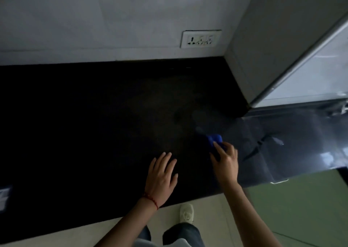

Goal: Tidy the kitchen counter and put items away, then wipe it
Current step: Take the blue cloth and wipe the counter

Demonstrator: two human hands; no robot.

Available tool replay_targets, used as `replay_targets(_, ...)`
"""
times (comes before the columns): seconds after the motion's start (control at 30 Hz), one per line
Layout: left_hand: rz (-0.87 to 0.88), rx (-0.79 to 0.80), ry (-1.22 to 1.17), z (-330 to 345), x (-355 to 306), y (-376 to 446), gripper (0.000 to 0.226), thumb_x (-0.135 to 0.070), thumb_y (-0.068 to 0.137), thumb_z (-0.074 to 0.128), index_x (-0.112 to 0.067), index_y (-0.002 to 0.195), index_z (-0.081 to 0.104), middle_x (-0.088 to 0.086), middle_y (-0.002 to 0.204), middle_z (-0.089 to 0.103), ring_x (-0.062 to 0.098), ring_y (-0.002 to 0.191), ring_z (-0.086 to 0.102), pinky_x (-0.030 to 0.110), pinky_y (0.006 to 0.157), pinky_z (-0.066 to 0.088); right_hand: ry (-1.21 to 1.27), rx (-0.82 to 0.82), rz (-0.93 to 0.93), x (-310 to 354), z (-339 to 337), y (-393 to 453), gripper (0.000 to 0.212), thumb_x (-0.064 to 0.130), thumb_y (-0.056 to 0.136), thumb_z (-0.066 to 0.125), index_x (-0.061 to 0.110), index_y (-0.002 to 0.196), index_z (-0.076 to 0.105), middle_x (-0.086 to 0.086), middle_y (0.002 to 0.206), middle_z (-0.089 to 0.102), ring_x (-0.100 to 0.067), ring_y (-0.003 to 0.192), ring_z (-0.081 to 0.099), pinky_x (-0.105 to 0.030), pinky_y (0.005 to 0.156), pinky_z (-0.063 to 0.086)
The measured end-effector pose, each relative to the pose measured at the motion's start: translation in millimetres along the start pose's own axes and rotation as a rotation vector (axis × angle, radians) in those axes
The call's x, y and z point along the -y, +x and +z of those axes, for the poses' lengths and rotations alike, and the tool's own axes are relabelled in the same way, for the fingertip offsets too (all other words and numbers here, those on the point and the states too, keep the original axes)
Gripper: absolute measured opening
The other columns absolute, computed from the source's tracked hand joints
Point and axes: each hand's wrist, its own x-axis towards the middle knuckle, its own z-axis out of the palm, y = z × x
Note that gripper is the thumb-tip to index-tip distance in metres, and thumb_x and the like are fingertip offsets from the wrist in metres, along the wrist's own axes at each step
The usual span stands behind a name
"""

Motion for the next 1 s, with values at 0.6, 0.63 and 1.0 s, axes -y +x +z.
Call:
replay_targets(0.6,-0.132,-0.055,0.094,31,-35,8,0.045,-0.037,0.091,0.031,-0.016,0.122,0.057,0.007,0.134,0.055,0.024,0.127,0.048,0.042,0.110,0.025,-0.066,0.232,-0.457,-39,8,85,0.044,0.015,0.076,0.072,0.012,0.118,0.062,-0.019,0.125,0.055,-0.040,0.109,0.052,-0.042,0.065,0.058)
replay_targets(0.63,-0.134,-0.055,0.100,30,-36,9,0.044,-0.036,0.089,0.035,-0.016,0.122,0.057,0.007,0.134,0.056,0.025,0.126,0.049,0.042,0.110,0.027,-0.077,0.221,-0.344,-28,15,101,0.044,0.016,0.081,0.066,0.013,0.124,0.057,-0.018,0.133,0.048,-0.039,0.117,0.045,-0.045,0.074,0.056)
replay_targets(1.0,-0.145,0.031,0.092,22,-37,10,0.045,-0.035,0.082,0.045,-0.016,0.121,0.059,0.007,0.132,0.058,0.026,0.124,0.052,0.050,0.103,0.042,-0.096,0.239,-0.343,-9,20,92,0.045,0.017,0.082,0.064,0.016,0.126,0.055,-0.015,0.135,0.047,-0.037,0.118,0.045,-0.044,0.076,0.056)
